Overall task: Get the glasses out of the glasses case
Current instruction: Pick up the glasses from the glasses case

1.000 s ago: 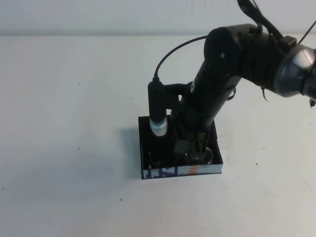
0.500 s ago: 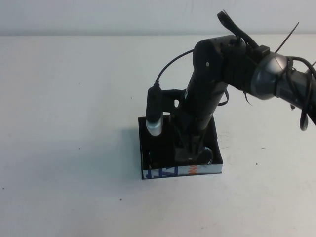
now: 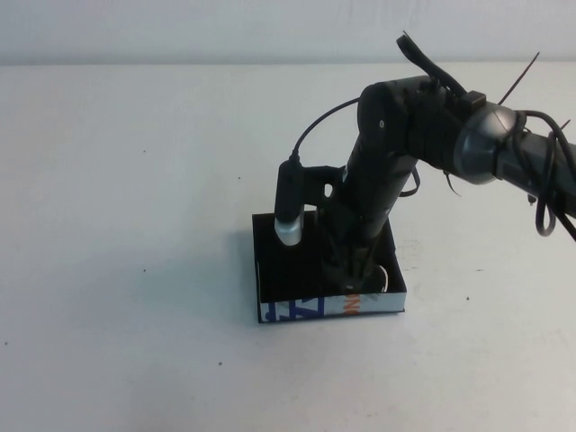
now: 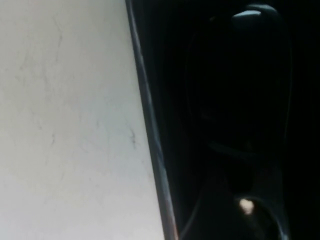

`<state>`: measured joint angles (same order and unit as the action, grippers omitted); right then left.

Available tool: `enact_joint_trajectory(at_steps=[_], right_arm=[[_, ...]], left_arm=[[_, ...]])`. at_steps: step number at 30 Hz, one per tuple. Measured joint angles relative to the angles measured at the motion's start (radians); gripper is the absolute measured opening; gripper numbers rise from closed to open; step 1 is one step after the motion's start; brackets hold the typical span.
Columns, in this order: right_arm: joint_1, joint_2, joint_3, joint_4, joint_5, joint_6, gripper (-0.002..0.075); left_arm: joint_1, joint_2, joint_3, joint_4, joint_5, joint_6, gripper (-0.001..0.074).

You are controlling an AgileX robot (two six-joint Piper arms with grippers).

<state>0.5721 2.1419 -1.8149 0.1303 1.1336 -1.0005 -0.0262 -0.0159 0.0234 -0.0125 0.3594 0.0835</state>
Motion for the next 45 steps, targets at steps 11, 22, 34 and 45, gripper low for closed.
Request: enact_joint_trajectory(at_steps=[11, 22, 34, 45], right_arm=[[-0.005, 0.006, -0.006, 0.028, 0.014, -0.025, 0.0323], [-0.005, 0.015, -0.006, 0.039, 0.051, -0.041, 0.0309], [-0.001, 0.028, -0.006, 0.035, 0.001, -0.051, 0.0309], [-0.001, 0.048, -0.004, 0.047, -0.006, -0.051, 0.0125]], left_arm=[[0.000, 0.000, 0.000, 0.000, 0.000, 0.000, -0.0005], [0.000, 0.000, 0.000, 0.000, 0.000, 0.000, -0.0005], [0.000, 0.000, 0.000, 0.000, 0.000, 0.000, -0.0005], [0.000, 0.000, 0.000, 0.000, 0.000, 0.000, -0.0005]])
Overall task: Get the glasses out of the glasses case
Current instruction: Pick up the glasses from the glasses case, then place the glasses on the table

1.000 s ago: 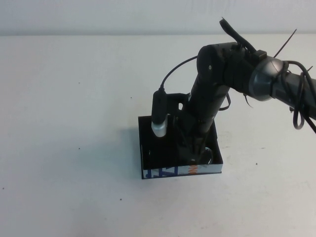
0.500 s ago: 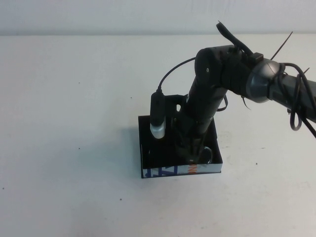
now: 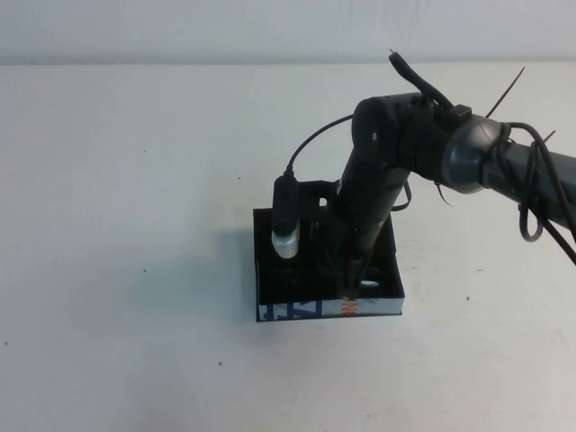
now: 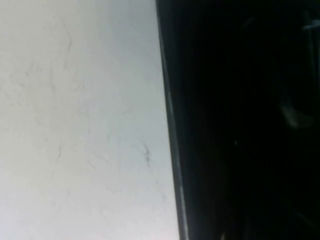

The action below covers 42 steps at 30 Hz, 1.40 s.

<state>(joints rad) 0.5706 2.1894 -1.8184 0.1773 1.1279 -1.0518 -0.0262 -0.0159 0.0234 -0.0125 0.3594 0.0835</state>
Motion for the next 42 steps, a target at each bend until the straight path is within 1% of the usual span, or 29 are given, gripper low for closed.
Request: enact_joint_trajectory(at_steps=[1, 2, 3, 6, 8, 10, 12, 15, 17, 20, 24, 27, 29, 32, 36, 39, 42], right_arm=[[0.000, -0.004, 0.000, 0.003, 0.000, 0.000, 0.0082], [0.001, -0.012, 0.000, 0.005, 0.000, 0.000, 0.0057], [0.001, -0.019, 0.000, 0.003, 0.000, 0.000, 0.0051], [0.002, -0.057, -0.011, -0.027, 0.015, 0.033, 0.0051], [0.002, -0.108, -0.029, -0.069, 0.051, 0.087, 0.0051], [0.002, -0.163, -0.047, -0.114, 0.077, 0.172, 0.0051], [-0.008, -0.224, -0.047, -0.132, 0.088, 0.298, 0.0051], [-0.071, -0.314, -0.016, -0.093, 0.094, 0.547, 0.0051], [-0.156, -0.367, 0.052, -0.030, 0.094, 0.712, 0.0051], [-0.290, -0.419, 0.225, 0.048, 0.094, 0.822, 0.0051], [-0.390, -0.468, 0.471, 0.098, 0.069, 0.872, 0.0051], [-0.439, -0.516, 0.647, 0.109, -0.083, 0.909, 0.0051], [-0.451, -0.530, 0.731, 0.101, -0.211, 0.938, 0.0051], [-0.453, -0.523, 0.787, 0.085, -0.349, 0.958, 0.0051], [-0.453, -0.480, 0.792, 0.078, -0.462, 0.962, 0.0067], [-0.453, -0.438, 0.792, 0.078, -0.500, 0.965, 0.0126], [-0.453, -0.401, 0.792, 0.078, -0.514, 0.965, 0.0207]], left_arm=[[0.000, 0.000, 0.000, 0.000, 0.000, 0.000, -0.0005], [0.000, 0.000, 0.000, 0.000, 0.000, 0.000, -0.0005], [0.000, 0.000, 0.000, 0.000, 0.000, 0.000, -0.0005], [0.000, 0.000, 0.000, 0.000, 0.000, 0.000, -0.0005], [0.000, 0.000, 0.000, 0.000, 0.000, 0.000, -0.0005], [0.000, 0.000, 0.000, 0.000, 0.000, 0.000, -0.0005], [0.000, 0.000, 0.000, 0.000, 0.000, 0.000, -0.0005], [0.000, 0.000, 0.000, 0.000, 0.000, 0.000, -0.0005], [0.000, 0.000, 0.000, 0.000, 0.000, 0.000, -0.0005], [0.000, 0.000, 0.000, 0.000, 0.000, 0.000, -0.0005], [0.000, 0.000, 0.000, 0.000, 0.000, 0.000, -0.0005], [0.000, 0.000, 0.000, 0.000, 0.000, 0.000, -0.0005], [0.000, 0.000, 0.000, 0.000, 0.000, 0.000, -0.0005], [0.000, 0.000, 0.000, 0.000, 0.000, 0.000, -0.0005], [0.000, 0.000, 0.000, 0.000, 0.000, 0.000, -0.0005], [0.000, 0.000, 0.000, 0.000, 0.000, 0.000, -0.0005], [0.000, 0.000, 0.000, 0.000, 0.000, 0.000, -0.0005]])
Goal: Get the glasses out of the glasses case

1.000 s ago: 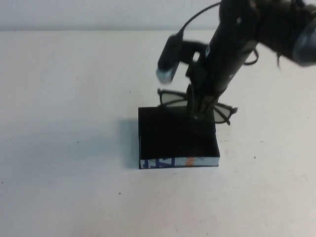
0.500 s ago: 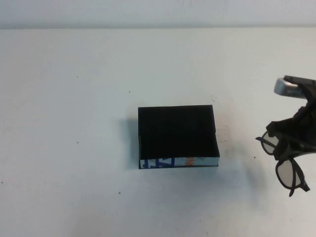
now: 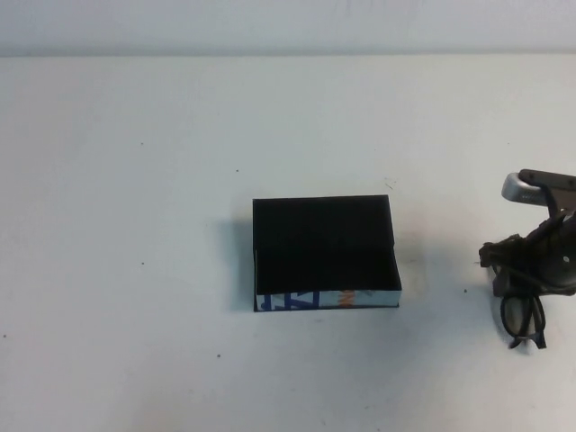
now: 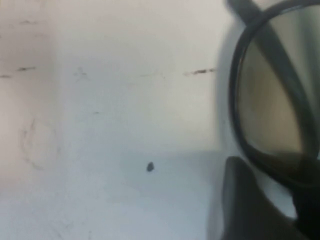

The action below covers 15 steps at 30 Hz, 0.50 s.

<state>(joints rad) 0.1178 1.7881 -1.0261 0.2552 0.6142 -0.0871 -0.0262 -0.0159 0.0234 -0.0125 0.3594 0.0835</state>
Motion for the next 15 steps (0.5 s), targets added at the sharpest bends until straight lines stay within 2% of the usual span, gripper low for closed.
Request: enact_joint_trajectory(at_steps=[4, 7, 15], right_arm=[[0.000, 0.000, 0.000, 0.000, -0.007, 0.000, 0.0293], [0.000, -0.064, 0.000, -0.010, 0.010, 0.000, 0.0313], [0.000, -0.538, 0.029, -0.067, 0.054, 0.000, 0.0318]], left_arm=[[0.000, 0.000, 0.000, 0.000, 0.000, 0.000, -0.0005], [0.000, 0.000, 0.000, 0.000, 0.000, 0.000, -0.0005], [0.000, 0.000, 0.000, 0.000, 0.000, 0.000, -0.0005]])
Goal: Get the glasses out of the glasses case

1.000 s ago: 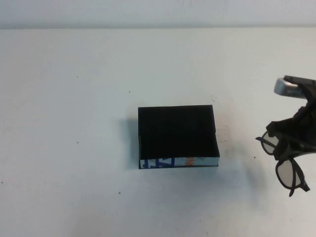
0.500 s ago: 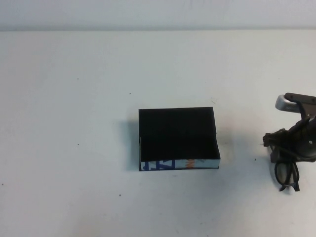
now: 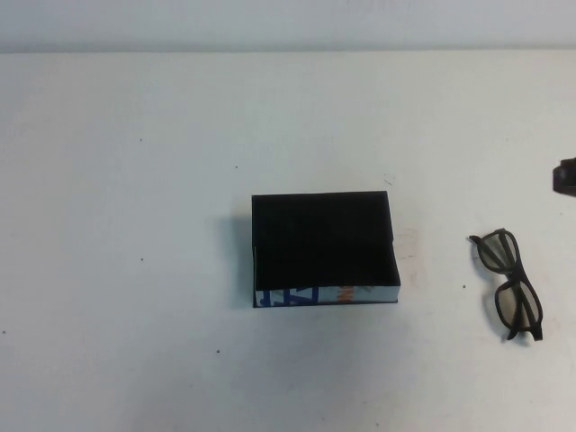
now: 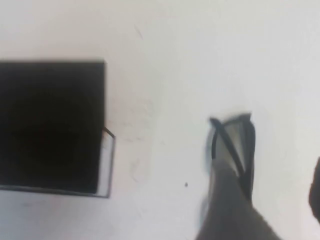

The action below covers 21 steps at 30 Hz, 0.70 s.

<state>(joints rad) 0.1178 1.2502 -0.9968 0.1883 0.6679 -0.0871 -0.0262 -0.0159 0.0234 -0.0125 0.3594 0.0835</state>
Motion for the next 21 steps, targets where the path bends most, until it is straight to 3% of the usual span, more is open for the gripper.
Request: enact_joint_trajectory(at_steps=[10, 21], right_arm=[[0.000, -0.544, 0.196, -0.048, 0.043, -0.101, 0.0241], [0.000, -1.149, 0.672, -0.134, -0.352, -0.129, 0.0081]], left_arm=[[0.000, 0.000, 0.000, 0.000, 0.000, 0.000, -0.0005], [0.000, 0.000, 0.000, 0.000, 0.000, 0.000, -0.0005]])
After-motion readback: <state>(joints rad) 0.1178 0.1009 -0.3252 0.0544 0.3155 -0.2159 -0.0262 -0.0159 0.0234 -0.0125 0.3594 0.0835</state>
